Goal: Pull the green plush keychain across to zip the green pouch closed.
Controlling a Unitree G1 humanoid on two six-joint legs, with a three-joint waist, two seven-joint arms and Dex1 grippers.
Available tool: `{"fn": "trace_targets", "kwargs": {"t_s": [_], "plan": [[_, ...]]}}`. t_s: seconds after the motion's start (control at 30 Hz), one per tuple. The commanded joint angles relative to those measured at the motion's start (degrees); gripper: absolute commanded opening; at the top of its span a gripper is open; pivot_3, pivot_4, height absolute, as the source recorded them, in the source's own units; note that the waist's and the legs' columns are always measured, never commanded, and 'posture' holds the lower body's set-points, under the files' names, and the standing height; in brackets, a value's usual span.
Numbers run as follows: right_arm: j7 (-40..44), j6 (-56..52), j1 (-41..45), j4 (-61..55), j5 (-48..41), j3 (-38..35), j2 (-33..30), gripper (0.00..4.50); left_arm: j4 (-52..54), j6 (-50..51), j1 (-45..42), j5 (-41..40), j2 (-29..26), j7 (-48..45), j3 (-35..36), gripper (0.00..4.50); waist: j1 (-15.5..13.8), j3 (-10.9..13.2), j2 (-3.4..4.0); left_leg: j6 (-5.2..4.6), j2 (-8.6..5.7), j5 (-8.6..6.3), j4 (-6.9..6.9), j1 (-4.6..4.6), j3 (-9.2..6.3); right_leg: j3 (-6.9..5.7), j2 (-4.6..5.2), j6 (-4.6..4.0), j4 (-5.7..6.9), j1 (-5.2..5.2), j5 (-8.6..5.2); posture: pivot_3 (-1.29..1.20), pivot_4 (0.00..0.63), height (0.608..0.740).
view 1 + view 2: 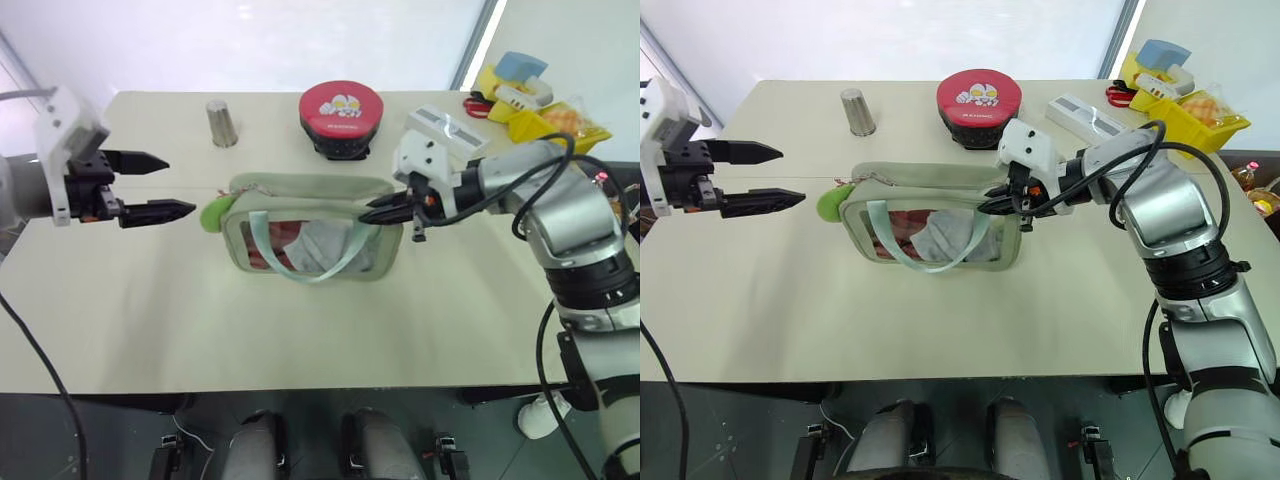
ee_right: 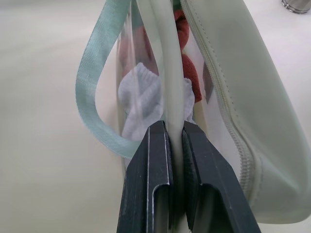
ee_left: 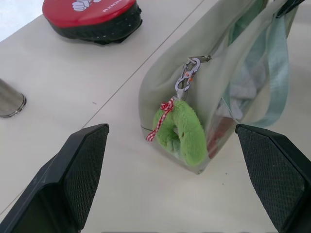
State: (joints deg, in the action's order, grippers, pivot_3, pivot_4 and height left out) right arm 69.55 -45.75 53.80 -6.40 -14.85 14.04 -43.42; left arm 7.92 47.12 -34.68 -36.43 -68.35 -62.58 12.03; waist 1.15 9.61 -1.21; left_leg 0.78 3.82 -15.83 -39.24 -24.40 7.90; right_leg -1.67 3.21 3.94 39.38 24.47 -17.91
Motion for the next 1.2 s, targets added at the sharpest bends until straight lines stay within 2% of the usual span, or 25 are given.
{"fn": "trace_targets", "kwargs": {"t_s": [0.03, 0.07, 0.17, 0.33, 0.47, 0.77, 0.87, 0.97, 1.07, 1.2], "plan": [[-0.2, 1.7, -0.5, -0.8, -0.4, -1.4, -1.0, 0.84, 0.2, -1.5, -0.8, 0.5, -0.5, -0.7, 1.1, 4.50, -0.1, 0.0, 0.00, 0.00, 0.00, 0.00, 0.00, 0.00, 0.00, 0.00, 0.00, 0.00, 0.00, 0.00, 0.00, 0.00, 0.150, 0.740], [-0.1, 2.4, -0.3, -0.6, -0.2, -1.6, -1.4, 1.11, 0.1, -1.6, -0.7, 0.6, -0.6, -0.8, 1.1, 4.50, -0.1, 0.0, 0.00, 0.00, -0.01, 0.00, 0.00, 0.00, 0.01, 0.00, 0.00, 0.00, -0.01, 0.00, 0.00, 0.00, 0.150, 0.740], [0.5, 3.7, 0.8, 0.0, -0.1, -2.6, -2.9, 2.54, -0.5, -2.0, -0.7, 0.9, -0.5, -1.2, 1.1, 4.50, -0.3, 0.0, 0.00, 0.00, -0.02, 0.00, 0.00, -0.01, 0.00, 0.00, 0.00, 0.00, -0.01, 0.00, 0.00, 0.00, 0.150, 0.740], [2.7, 4.8, 3.7, 0.4, -1.1, -5.0, -7.4, 2.54, -2.1, -3.3, -0.4, 1.9, -0.7, -1.8, 1.2, 4.50, -0.4, 0.0, 0.00, 0.00, -0.02, 0.00, 0.00, -0.02, 0.02, 0.00, 0.01, 0.00, -0.02, 0.01, 0.00, 0.00, 0.150, 0.740], [4.9, 2.7, 1.3, -3.7, -3.7, -6.6, -11.0, 2.54, -2.2, -3.8, 0.4, 2.1, -0.3, -2.0, 1.2, 4.50, -0.4, 0.0, 0.00, 0.00, -0.02, 0.00, 0.00, -0.02, 0.01, 0.00, 0.02, 0.00, -0.04, -0.01, 0.00, 0.00, 0.150, 0.740], [2.1, 0.6, -4.1, -8.0, -5.9, -6.9, -10.4, 2.54, -3.4, -5.3, -0.2, 3.5, 0.5, -2.9, -1.0, 4.50, -0.3, 0.0, 0.00, 0.00, -0.02, 0.00, 0.00, -0.02, 0.02, 0.00, 0.01, 0.00, -0.03, 0.00, 0.00, 0.00, 0.150, 0.740], [-0.3, 2.2, -5.1, -6.6, -4.0, -5.2, -8.8, 1.70, -2.6, -5.2, 0.1, 3.9, 1.2, -2.9, -1.9, 4.50, -0.3, 0.0, -0.01, 0.00, -0.02, 0.00, 0.00, -0.01, 0.02, 0.01, 0.01, 0.00, -0.03, -0.01, 0.00, 0.00, 0.150, 0.740], [-0.8, 3.2, -5.4, -5.7, -3.6, -4.7, -8.0, 0.20, -1.9, -5.3, 0.5, 4.3, 1.7, -2.9, -2.7, 4.50, -0.3, 0.0, -0.01, 0.00, -0.02, 0.00, 0.00, -0.02, 0.02, 0.01, 0.01, 0.00, -0.03, 0.00, 0.00, 0.00, 0.150, 0.740], [-1.0, 3.2, -5.0, -5.4, -4.0, -4.7, -7.7, 0.09, -1.4, -5.8, 1.3, 5.2, 2.1, -2.8, -3.6, 4.50, -0.3, 0.0, -0.01, 0.00, -0.02, 0.00, 0.00, -0.01, 0.02, 0.00, 0.01, 0.00, -0.03, 0.00, 0.00, 0.00, 0.150, 0.740], [-0.7, 3.8, -5.0, -5.4, -3.8, -4.5, -7.9, 0.09, -1.4, -6.2, 1.9, 6.7, 5.8, 0.0, -5.8, 4.50, -0.4, 0.0, 0.02, 0.00, -0.01, 0.00, 0.00, 0.01, 0.01, 0.01, 0.00, 0.00, -0.02, -0.01, 0.00, 0.00, 0.150, 0.740]]}}
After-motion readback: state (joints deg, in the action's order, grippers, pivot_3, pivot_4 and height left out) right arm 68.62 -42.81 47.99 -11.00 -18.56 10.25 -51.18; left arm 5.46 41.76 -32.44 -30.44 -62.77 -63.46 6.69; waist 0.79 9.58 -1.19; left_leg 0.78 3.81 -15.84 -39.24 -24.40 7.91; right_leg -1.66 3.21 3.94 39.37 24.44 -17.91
